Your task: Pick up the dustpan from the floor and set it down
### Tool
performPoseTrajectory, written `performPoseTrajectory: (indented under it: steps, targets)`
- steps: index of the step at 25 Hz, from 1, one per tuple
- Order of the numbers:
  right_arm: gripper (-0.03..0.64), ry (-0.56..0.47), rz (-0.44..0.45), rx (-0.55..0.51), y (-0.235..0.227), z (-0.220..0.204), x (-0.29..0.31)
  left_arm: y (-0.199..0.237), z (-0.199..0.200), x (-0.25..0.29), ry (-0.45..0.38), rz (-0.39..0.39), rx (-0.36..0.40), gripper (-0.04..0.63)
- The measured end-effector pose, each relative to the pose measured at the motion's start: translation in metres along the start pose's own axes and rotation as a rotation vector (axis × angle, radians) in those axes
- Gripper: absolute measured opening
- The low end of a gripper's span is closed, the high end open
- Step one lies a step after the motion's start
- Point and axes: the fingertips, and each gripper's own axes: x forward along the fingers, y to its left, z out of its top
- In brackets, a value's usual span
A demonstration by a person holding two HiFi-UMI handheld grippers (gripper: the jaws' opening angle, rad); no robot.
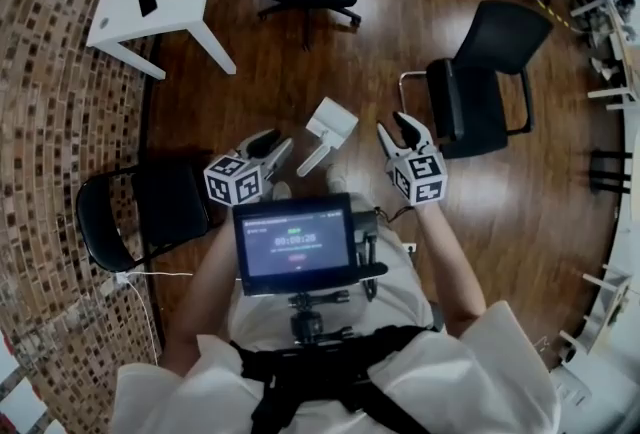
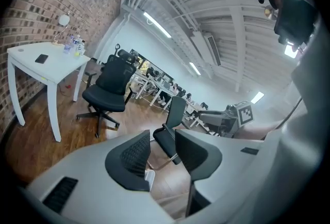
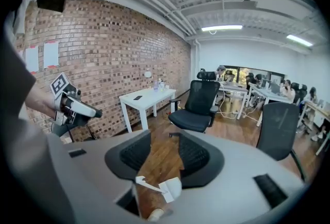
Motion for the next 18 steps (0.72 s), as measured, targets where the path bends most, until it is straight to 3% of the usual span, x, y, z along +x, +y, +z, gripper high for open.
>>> performPoseTrajectory:
  steps: [2, 6, 10, 14, 18]
  targets:
    - [0.184, -0.008, -0.034, -0.016, 0.016, 0.004, -0.011, 0.001, 0.001, -0.014, -0.009, -0.029, 0.008, 0.140]
    - [0.183, 0.029, -0.099, -0.147, 0.054, -0.003, -0.032, -0.004, -0.008, -0.044, -0.006, -0.103, 0.011, 0.118]
    - [0.177, 0.029, -0.137, -0.193, 0.065, -0.005, -0.047, -0.020, -0.009, -0.052, -0.022, -0.171, -0.014, 0.078]
    - [0.147, 0.017, -0.199, -0.233, 0.068, -0.010, -0.060, -0.017, -0.009, -0.051, -0.049, -0.169, -0.011, 0.000]
    - [0.146, 0.024, -0.202, -0.240, 0.072, -0.008, -0.065, -0.009, -0.013, -0.048, -0.046, -0.143, -0.032, 0.000]
